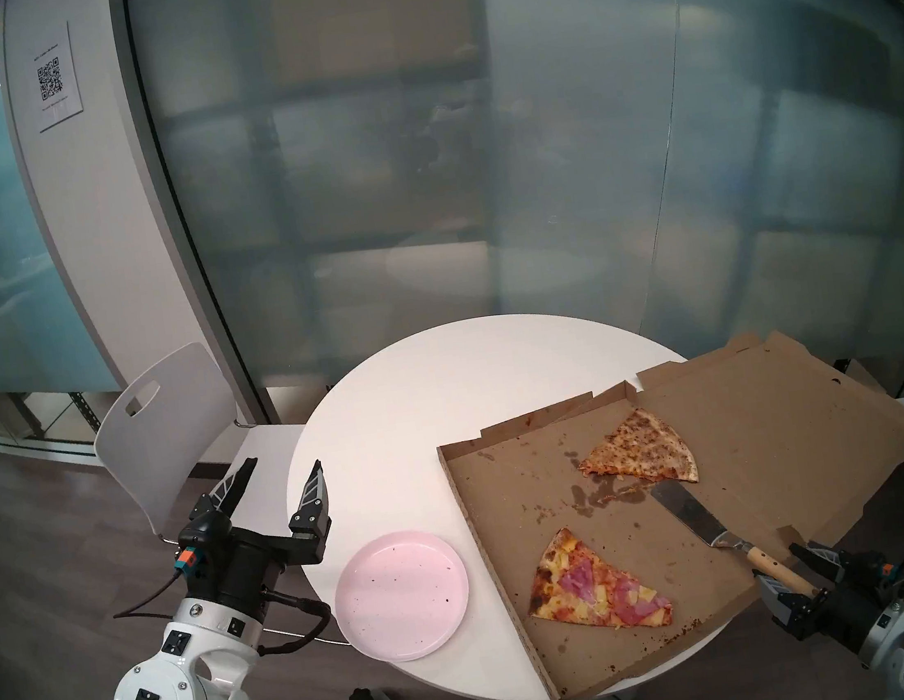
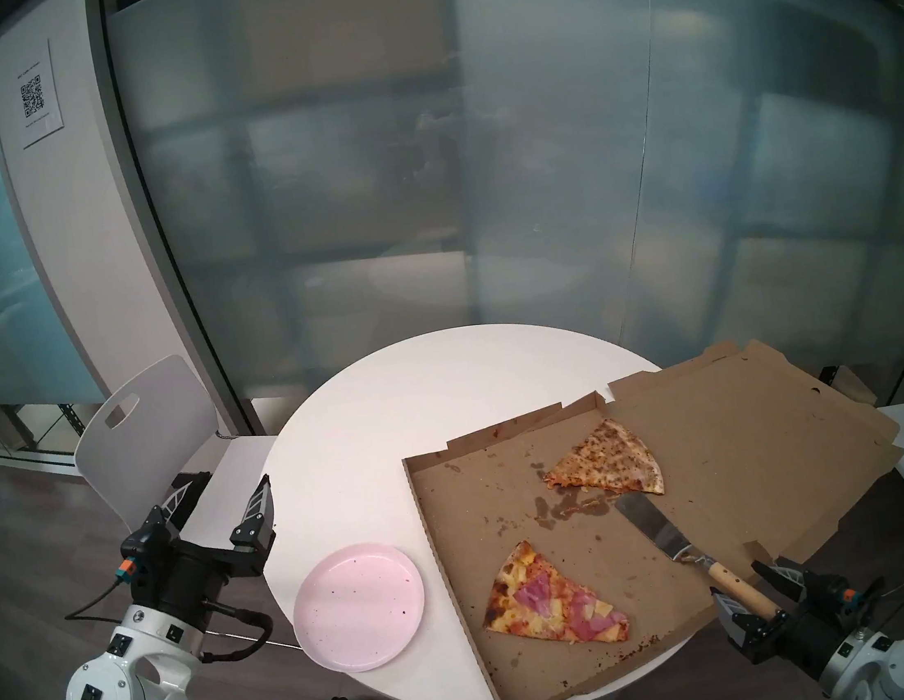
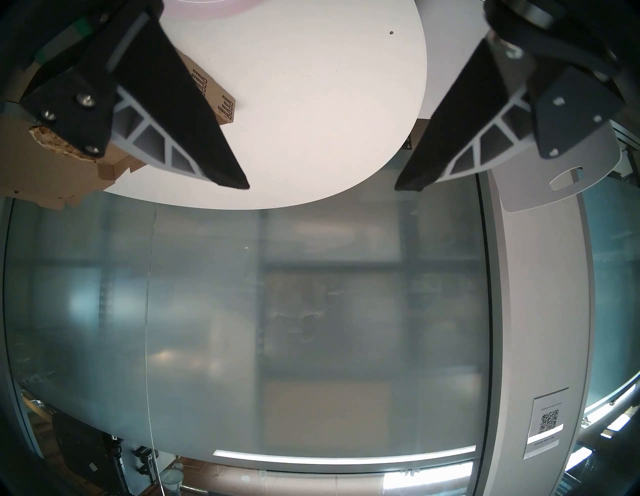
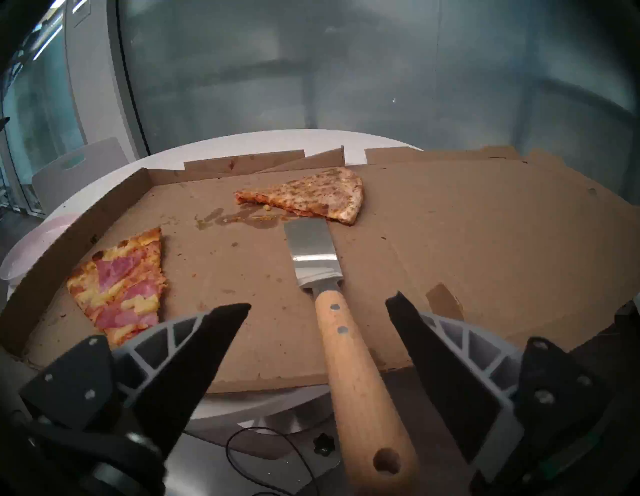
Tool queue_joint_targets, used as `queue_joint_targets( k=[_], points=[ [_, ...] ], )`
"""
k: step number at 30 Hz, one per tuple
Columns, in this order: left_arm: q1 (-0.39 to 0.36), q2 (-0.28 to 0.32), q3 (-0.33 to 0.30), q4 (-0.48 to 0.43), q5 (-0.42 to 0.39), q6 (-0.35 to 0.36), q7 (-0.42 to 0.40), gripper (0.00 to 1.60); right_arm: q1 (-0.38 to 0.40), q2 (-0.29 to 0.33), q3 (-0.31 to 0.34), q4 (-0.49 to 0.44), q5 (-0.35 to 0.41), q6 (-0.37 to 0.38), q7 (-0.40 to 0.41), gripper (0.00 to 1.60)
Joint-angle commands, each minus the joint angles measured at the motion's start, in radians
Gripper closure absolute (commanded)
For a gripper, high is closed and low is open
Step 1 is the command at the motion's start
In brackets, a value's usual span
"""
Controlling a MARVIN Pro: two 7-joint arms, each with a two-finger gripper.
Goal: Put pizza slice onto the plate
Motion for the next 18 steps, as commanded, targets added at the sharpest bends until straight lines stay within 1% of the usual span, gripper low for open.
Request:
queue_joint_targets(
  k=[1, 10, 11, 15, 18],
  points=[
    [0.002, -0.001, -0.001, -0.021, -0.002, -0.001, -0.001, 0.00, 0.044, 0.037, -0.003, -0.003, -0.004, 0.008, -0.003, 0.23],
    [0.002, -0.001, -0.001, -0.021, -0.002, -0.001, -0.001, 0.00, 0.067, 0.090, 0.002, 0.026, -0.030, 0.050, 0.009, 0.24],
    [0.002, -0.001, -0.001, -0.021, -0.002, -0.001, -0.001, 0.00, 0.070, 0.094, 0.005, 0.030, -0.030, 0.053, 0.011, 0.21],
    [0.002, -0.001, -0.001, -0.021, -0.002, -0.001, -0.001, 0.00, 0.082, 0.108, 0.017, 0.037, -0.026, 0.068, 0.021, 0.25],
    [0.002, -0.001, -0.001, -0.021, -0.002, -0.001, -0.001, 0.00, 0.087, 0.121, 0.018, 0.041, -0.030, 0.079, 0.032, 0.24]
  ],
)
